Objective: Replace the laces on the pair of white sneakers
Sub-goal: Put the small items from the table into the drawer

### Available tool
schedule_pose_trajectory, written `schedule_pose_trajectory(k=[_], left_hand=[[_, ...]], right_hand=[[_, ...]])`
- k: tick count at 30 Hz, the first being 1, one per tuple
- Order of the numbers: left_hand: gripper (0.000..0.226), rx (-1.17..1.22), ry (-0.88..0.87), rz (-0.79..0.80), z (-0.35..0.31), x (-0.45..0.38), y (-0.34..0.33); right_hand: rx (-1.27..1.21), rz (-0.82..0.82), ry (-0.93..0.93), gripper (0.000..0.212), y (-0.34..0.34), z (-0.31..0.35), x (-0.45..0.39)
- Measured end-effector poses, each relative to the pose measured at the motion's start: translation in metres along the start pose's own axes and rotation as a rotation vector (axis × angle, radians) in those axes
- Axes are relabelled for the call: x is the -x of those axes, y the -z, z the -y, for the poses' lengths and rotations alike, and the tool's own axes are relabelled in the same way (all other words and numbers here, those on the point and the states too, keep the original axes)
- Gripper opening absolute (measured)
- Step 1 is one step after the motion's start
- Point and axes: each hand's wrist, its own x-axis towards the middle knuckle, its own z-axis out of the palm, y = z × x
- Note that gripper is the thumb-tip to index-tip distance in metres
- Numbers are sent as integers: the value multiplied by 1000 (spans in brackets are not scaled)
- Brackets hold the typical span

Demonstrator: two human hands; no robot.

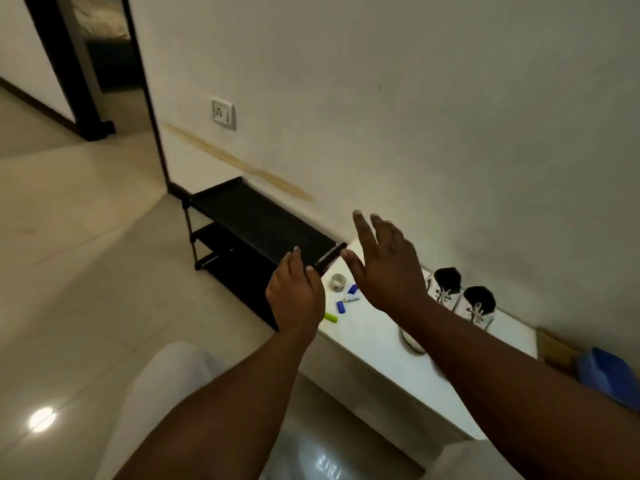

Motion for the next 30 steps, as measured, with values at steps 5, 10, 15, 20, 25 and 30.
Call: schedule_pose_trajectory(k=[5,10,15,20,25,30], left_hand=[[46,207,436,89,89,25,-46],[45,311,585,281,127,41,-84],[54,410,600,382,144,46,-124],[45,367,501,265,150,37,-134],[56,293,453,224,151,42,-138],[60,179,390,231,156,36,-134]], right_hand=[[-29,309,141,60,-93,35,6],[-2,557,202,56,-170,42,21],[17,611,253,50,-207,31,21],[17,547,276,41,-217,24,16],[64,506,259,37,-222,26,19],[75,457,271,32,-222,22,25]])
